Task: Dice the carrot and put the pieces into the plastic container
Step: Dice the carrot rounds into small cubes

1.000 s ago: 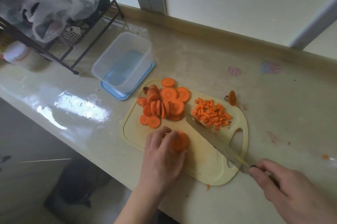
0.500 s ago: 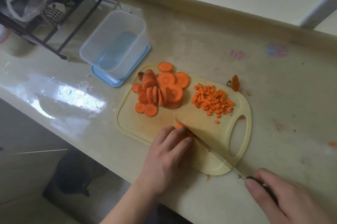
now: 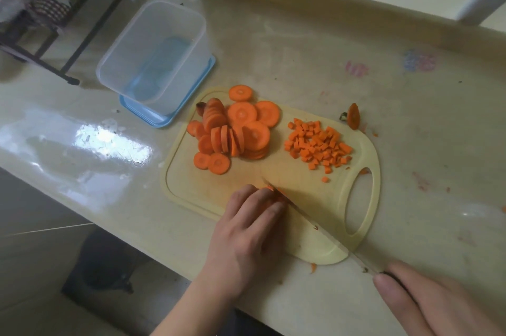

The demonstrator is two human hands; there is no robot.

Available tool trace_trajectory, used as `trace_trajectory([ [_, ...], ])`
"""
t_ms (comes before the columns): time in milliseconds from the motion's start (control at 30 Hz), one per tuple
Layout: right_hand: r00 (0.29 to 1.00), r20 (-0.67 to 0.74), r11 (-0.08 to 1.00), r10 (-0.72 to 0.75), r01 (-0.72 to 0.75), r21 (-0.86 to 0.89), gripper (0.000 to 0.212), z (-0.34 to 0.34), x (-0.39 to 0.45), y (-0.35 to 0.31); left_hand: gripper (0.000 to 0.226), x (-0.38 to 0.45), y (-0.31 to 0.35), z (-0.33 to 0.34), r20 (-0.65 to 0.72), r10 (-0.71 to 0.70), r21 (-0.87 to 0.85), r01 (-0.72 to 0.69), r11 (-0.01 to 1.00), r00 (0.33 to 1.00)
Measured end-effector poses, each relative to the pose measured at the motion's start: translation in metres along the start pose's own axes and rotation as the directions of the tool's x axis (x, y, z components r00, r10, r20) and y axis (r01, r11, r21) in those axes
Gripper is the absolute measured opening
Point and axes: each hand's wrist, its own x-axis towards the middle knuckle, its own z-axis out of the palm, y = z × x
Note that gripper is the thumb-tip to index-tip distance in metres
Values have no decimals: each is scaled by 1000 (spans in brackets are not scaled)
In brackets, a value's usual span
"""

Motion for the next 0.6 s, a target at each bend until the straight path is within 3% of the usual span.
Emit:
trace_trajectory([
  [67, 1000, 28, 1000, 13, -13, 3, 67, -3, 3, -3, 17, 1, 0, -1, -5, -6, -6, 6, 1000, 1000],
  [167, 996, -3, 994, -91, 91, -54, 63, -5, 11, -5, 17, 2, 1, 0, -8, 3, -6, -3, 1000, 1000],
  [300, 992, 91, 993, -91, 97, -61, 68, -2, 15, -9, 19, 2, 0, 0, 2, 1, -7, -1, 1000, 1000],
  [400, 988, 107, 993, -113, 109, 38, 60, -3, 18, -10, 18, 1, 2, 0, -12, 3, 19, -3, 1000, 1000],
  [500, 998, 49, 993, -49, 43, 114, 61, -5, 13, -6, 16, -2, 3, 1, -33, 2, 41, -1, 999, 999],
  [600, 999, 43, 999, 5, -7, 48, 73, -2, 1, -8, 14, -4, 3, 1, -47, 7, 45, -5, 999, 999],
])
